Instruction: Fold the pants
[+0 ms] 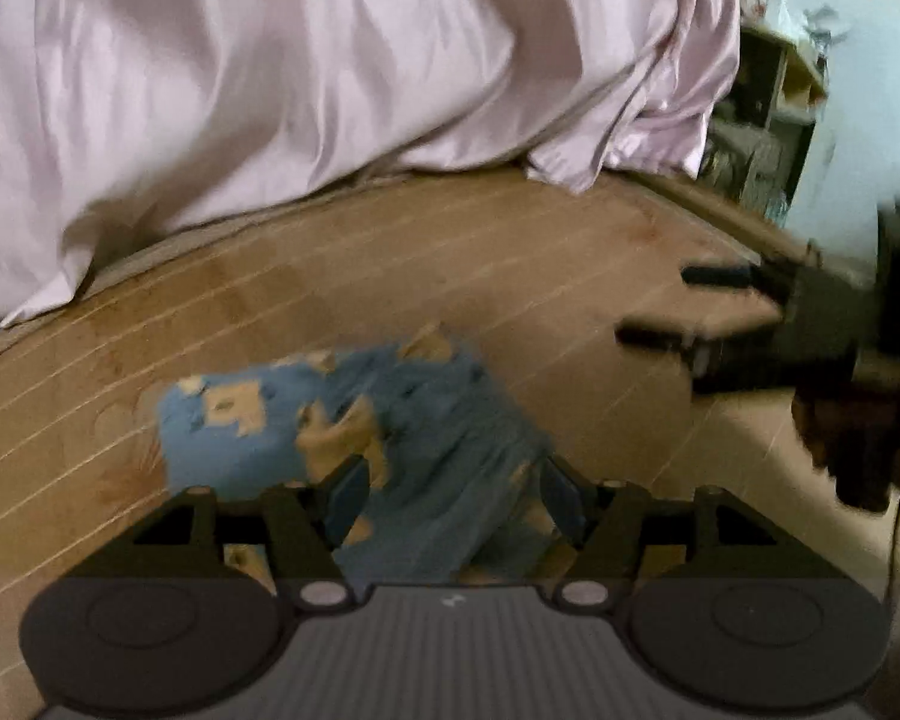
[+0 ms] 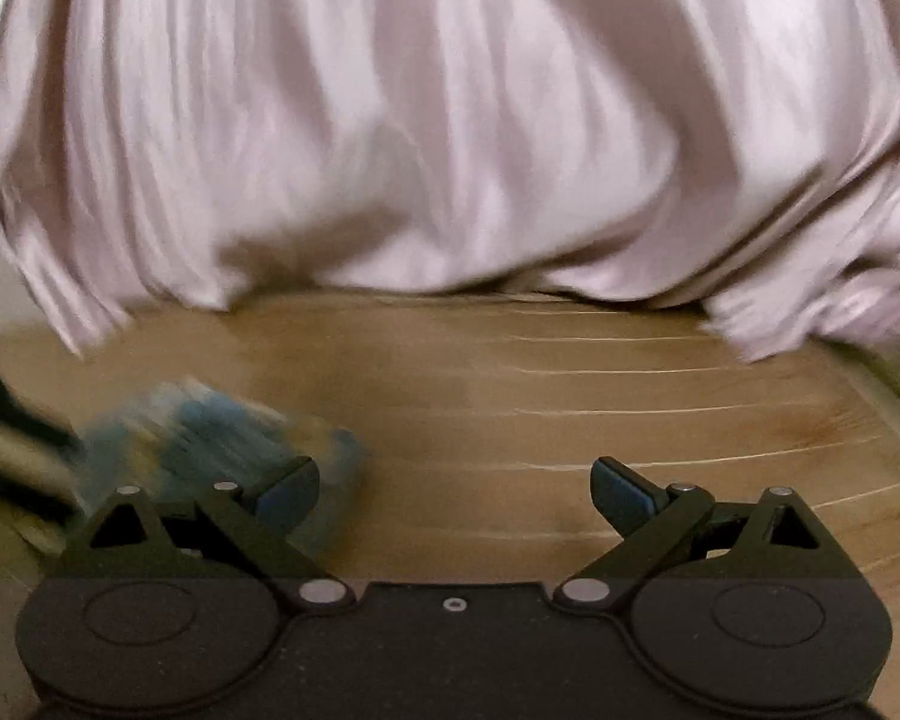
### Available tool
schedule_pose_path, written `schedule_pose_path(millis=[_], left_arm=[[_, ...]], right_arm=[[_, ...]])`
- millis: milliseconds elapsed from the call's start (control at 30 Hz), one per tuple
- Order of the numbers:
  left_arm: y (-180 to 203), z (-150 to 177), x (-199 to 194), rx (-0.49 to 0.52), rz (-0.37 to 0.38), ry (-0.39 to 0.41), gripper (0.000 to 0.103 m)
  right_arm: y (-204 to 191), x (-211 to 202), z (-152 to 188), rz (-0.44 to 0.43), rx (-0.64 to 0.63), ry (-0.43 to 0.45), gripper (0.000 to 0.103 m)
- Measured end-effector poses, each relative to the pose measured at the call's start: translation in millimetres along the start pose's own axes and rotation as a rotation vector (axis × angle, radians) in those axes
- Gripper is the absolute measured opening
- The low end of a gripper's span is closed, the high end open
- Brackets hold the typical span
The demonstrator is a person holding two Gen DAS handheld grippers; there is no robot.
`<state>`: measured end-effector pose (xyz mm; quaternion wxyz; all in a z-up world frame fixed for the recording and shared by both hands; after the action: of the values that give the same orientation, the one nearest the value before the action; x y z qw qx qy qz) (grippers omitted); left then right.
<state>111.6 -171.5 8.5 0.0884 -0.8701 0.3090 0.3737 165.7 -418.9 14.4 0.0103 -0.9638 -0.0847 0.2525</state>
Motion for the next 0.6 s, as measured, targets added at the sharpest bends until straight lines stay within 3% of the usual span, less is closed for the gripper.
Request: schedule_pose_path(millis=[133,200,267,367,467,600], left_arm=[[-6,22,11,0.060,0.015,-0.037,0.071],[-7,33,19,0.093,0.039,-0.066,0.071],[-7,38,25,0.115,0.064,-0.100,0.071],[-7,45,28,0.102,0.130,-0.129,0.071],[-3,51,29,0.123,0.162,-0.148,0.072],[-2,57,26,0.151,0.187,-0.156,0.072]], right_arm=[[-27,26,-8,-0.172,0.080,-0.039,0.082],[-43,42,-7,-0.203,0.076,-0.092,0.075],[-60,54,-3,-0.198,0.025,-0.125,0.065],[-79,67,5,-0.171,-0.064,-0.164,0.032],[-79,58,6,-0.133,-0.067,-0.157,0.013],[-68,28,6,-0.063,-0.038,-0.177,0.010]])
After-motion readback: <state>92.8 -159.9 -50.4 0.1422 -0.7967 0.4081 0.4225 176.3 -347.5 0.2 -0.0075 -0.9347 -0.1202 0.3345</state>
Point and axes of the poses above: each gripper's, at about its wrist camera, not at the fingertips, and x roughly the way its jaws point, y to its right, z to its underside, the point moved 3 cm from there along x, roughly the way its jaws point, and after that the axes turned 6 degrees about z, right-handed, at the moved point
